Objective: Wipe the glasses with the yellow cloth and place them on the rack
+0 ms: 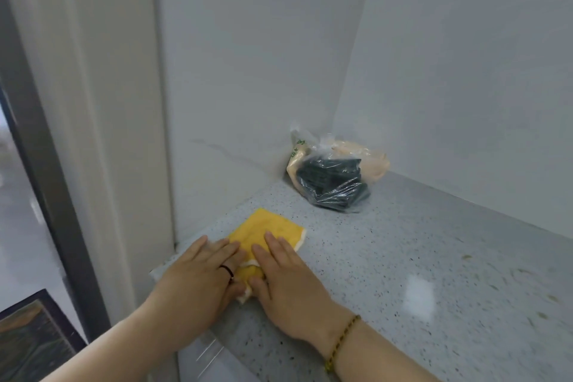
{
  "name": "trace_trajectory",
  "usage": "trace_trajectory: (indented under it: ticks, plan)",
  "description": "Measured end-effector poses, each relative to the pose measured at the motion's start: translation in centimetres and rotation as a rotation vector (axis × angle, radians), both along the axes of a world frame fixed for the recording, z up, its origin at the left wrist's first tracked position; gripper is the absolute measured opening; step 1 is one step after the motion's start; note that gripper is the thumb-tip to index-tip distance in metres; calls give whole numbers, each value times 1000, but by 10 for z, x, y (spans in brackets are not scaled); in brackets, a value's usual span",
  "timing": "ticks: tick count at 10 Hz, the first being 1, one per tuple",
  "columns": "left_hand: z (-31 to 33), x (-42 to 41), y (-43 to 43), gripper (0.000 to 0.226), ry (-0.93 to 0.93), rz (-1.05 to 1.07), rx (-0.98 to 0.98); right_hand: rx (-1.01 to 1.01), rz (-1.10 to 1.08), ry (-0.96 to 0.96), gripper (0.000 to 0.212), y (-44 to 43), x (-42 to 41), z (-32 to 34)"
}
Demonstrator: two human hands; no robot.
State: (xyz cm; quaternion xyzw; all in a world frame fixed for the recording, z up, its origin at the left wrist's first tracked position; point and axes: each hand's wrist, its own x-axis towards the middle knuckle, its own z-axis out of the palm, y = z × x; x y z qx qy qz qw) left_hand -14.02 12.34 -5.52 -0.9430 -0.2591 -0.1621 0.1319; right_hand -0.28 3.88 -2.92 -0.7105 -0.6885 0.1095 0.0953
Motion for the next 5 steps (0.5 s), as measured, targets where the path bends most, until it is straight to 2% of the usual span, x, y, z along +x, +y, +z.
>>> trace_trajectory:
  ticks: [1, 2, 3, 4, 5]
  plan:
    - [2, 3, 16, 52, -21, 42, 81, -32, -35, 26, 53, 18, -2, 1]
    - [12, 4, 31, 41, -16, 93, 100, -23, -58, 35, 52, 39, -5, -2]
    - [9, 5, 44, 47, -4, 135, 57, -40, -72, 14, 52, 56, -6, -1]
    - [7, 6, 45, 57, -58, 137, 62, -10, -71, 118, 54, 53, -5, 2]
    - [14, 9, 29, 42, -131, 118, 53, 195, -105, 244, 59, 29, -1, 4]
